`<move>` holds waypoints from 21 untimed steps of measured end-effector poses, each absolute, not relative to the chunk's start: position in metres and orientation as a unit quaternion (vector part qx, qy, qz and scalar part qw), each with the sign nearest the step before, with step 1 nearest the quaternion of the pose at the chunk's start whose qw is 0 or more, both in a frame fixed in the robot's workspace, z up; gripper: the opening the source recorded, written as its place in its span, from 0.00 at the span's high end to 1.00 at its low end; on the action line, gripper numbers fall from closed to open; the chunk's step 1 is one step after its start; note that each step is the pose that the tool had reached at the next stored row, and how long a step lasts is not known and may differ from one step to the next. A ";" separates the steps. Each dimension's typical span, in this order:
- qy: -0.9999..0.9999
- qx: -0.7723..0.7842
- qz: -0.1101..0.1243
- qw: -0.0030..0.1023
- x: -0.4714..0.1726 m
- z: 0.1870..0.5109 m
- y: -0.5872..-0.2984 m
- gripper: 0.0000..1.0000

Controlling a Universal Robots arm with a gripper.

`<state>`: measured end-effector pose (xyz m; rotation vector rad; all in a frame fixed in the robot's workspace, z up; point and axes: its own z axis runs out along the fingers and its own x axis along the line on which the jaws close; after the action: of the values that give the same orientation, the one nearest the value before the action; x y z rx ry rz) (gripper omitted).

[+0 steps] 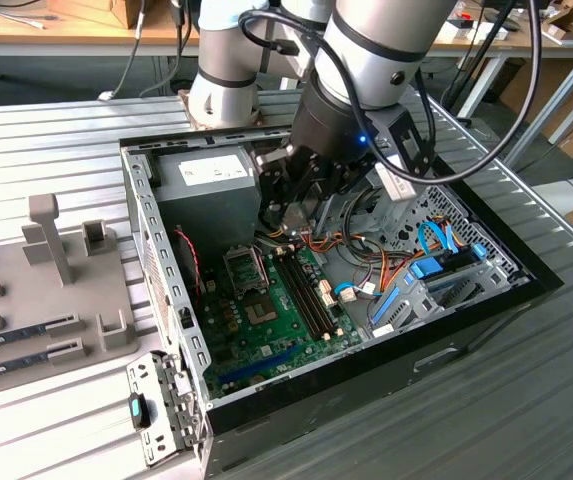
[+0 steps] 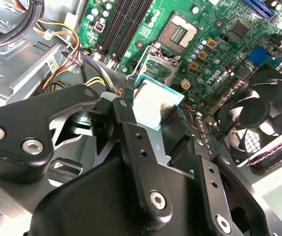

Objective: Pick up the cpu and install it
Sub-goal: 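Pick up the cpu and move it towards the insertion slot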

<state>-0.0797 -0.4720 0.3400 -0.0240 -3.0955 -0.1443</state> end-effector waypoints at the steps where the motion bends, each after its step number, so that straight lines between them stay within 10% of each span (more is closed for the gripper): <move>1: -0.999 -0.008 -0.047 0.021 -0.080 0.340 -0.472 0.53; 21: -0.999 -0.008 -0.047 0.021 -0.080 0.333 -0.473 0.53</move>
<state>-0.0799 -0.4726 0.3327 -0.0240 -3.0955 -0.1444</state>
